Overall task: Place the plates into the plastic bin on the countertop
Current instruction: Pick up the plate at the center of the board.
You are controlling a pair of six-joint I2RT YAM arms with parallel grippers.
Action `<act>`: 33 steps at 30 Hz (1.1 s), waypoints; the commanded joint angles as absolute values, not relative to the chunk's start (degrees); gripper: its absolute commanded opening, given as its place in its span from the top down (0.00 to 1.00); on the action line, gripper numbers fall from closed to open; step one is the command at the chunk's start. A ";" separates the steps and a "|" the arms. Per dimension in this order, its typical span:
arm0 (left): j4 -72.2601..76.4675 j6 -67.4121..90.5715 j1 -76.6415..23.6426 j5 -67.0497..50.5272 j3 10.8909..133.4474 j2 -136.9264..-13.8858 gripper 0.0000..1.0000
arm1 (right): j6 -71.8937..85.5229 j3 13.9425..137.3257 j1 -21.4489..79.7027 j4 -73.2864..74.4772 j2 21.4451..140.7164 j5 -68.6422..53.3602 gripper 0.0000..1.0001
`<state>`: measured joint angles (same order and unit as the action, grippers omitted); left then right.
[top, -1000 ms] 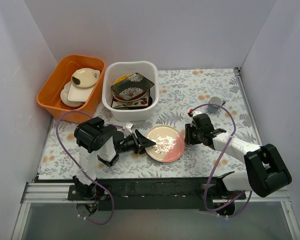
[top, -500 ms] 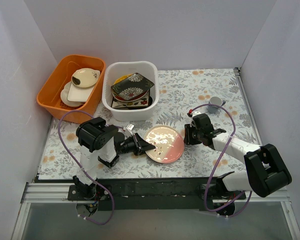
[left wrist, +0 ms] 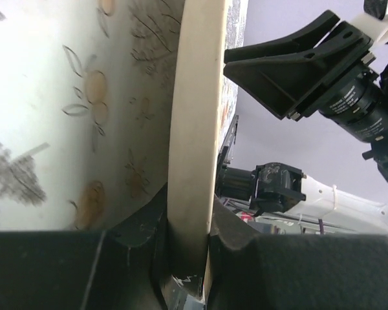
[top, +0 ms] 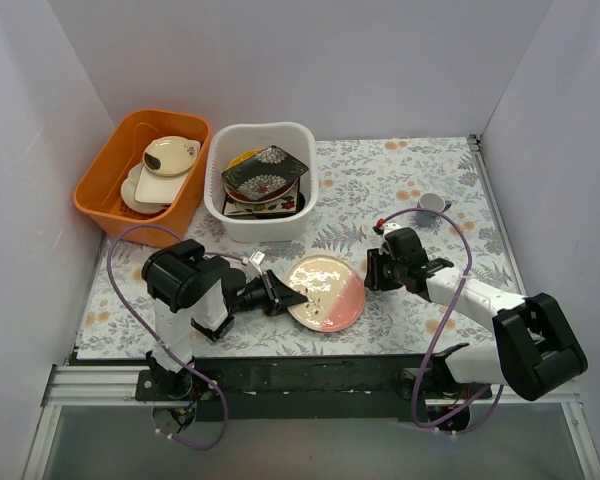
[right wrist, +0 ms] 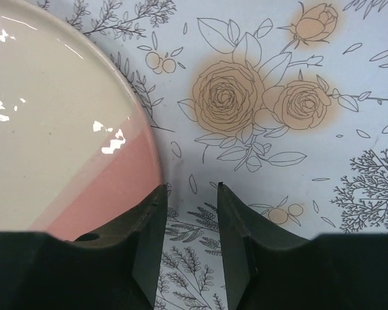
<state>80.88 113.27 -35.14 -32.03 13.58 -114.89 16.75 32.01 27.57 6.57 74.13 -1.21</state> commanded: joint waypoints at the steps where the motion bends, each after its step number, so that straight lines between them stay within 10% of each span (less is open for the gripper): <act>1: 72.37 104.95 -36.21 -30.51 11.77 -105.69 1.00 | 17.75 31.82 28.13 6.59 70.93 -2.20 0.55; 15: 19.11 85.70 -36.21 -18.29 25.03 -72.18 1.00 | 18.11 32.61 28.04 6.95 70.13 -2.02 0.52; 33: 11.43 81.39 -36.21 -19.86 28.56 -67.42 1.00 | 17.58 31.82 27.95 6.77 69.70 -3.60 0.43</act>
